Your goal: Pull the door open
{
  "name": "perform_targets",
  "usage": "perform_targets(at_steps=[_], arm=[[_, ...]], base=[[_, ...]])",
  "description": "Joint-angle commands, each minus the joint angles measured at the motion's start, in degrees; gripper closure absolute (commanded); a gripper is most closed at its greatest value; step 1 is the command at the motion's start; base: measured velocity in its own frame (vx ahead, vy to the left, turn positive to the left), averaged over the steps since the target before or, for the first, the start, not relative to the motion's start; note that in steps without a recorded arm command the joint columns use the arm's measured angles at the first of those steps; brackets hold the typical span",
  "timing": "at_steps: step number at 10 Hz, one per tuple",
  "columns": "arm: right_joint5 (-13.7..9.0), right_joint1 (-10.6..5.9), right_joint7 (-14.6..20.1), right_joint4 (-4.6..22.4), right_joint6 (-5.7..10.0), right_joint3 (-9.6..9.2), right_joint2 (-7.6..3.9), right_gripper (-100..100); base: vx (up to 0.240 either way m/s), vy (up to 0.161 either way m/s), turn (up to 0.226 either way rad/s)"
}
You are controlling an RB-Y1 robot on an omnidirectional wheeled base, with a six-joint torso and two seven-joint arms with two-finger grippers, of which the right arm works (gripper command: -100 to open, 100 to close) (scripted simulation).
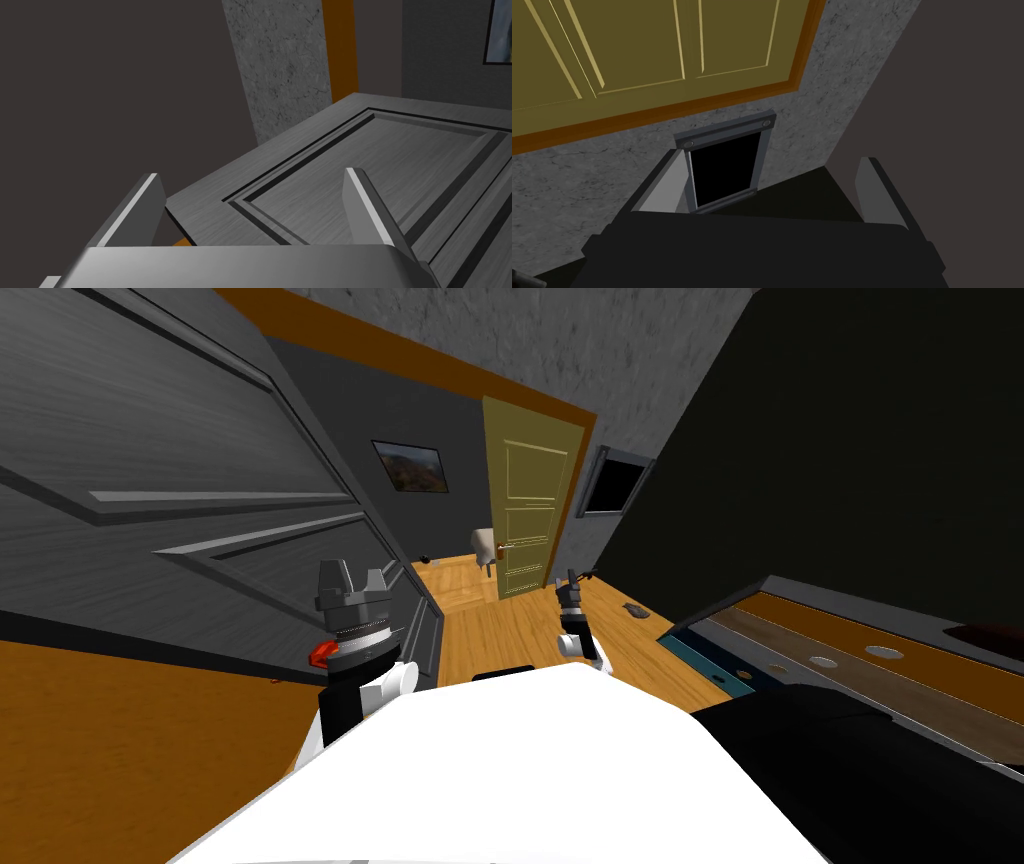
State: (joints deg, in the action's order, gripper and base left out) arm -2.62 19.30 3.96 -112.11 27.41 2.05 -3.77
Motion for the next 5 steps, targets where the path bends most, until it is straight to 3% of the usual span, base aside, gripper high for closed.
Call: perform_targets(at_steps=[1,3,4,5], arm=[[-0.2,-1.53,0.1,2.9,0.14,0.49,-0.7,-100],[-0.4,-3.54,0.2,6.0,0.27,1.07,-1.49,-100],[-0.4,-3.54,0.2,6.6,0.27,1.07,-1.49,-100],[-0.5,-4.62,0.2,8.5,0.35,1.38,-1.89,-100]], base=[[0.101,-0.024,0.129],[0.096,-0.015,0.126],[0.06,-0.018,0.029],[0.048,-0.015,0.074]])
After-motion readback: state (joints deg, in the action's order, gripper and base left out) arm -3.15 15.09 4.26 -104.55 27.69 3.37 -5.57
